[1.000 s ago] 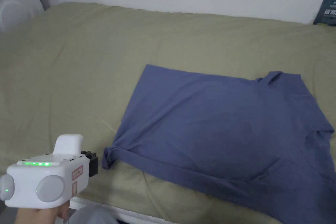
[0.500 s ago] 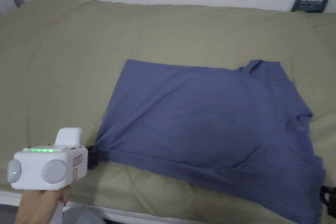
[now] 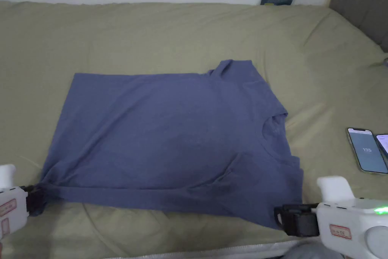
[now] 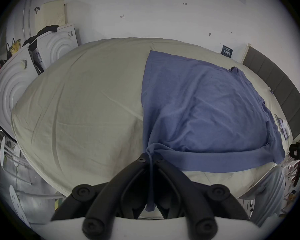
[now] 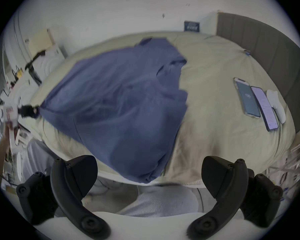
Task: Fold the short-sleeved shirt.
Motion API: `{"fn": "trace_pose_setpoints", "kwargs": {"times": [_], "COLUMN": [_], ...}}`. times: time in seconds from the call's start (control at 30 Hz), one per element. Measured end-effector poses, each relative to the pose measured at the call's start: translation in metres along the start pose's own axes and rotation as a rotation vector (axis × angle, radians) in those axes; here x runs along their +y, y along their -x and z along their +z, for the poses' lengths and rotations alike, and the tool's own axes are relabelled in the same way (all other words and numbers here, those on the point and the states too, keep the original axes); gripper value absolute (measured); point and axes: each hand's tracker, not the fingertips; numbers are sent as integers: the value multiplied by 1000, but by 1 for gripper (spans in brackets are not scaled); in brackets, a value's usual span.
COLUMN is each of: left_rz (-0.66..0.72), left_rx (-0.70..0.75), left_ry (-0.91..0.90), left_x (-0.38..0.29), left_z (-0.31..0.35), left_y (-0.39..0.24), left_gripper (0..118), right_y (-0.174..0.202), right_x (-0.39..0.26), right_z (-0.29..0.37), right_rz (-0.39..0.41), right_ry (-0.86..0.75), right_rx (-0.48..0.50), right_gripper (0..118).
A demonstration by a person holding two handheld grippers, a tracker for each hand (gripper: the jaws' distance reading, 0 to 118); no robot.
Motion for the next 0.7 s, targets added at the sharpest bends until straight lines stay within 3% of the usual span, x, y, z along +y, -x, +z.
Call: {"fn": "trace_pose_setpoints", "kwargs": {"times": [0.17,0.2,0.23,0.27,0.3,0.33,0.4,0.47,0.6,0.7], "left_rz": [6,9,9,8,9,11,13,9,-1,2], "left_rx": [5,4,5,7,8,9,10,8,12,11], "left_ry": [-4,-3,-3,-2,0,1,12,16,17,15], "left_x": [0,0,1,1,0,0,0,-1,0,2], "left_z": [1,0,1,1,0,-1,-3,-4,-2,3], "left_y": [-2,-1,-1,-1,0,0,1,1,-1,2], "left_gripper": [0,0,0,0,0,0,0,0,0,0], "right_y": [8,5,3,3,-1,-5,-12,-15,-8,-5], "right_x": [-17,-17,-17,-18,-18,-18,-18,-17,-14,-10], "right_z": [-40,-43,-43,-43,-39,-35,-25,-11,-4,2], "right_rz": [18,9,3,-13,20,5,-6,-55,19,24], "right_ry": [44,45,40,18,25,25,8,-18,-52,-58], "right_rx": [33,30,26,-27,8,37,18,79,50,53], "right_gripper": [117,104,76,61,56,45,9,9,9,9]}}
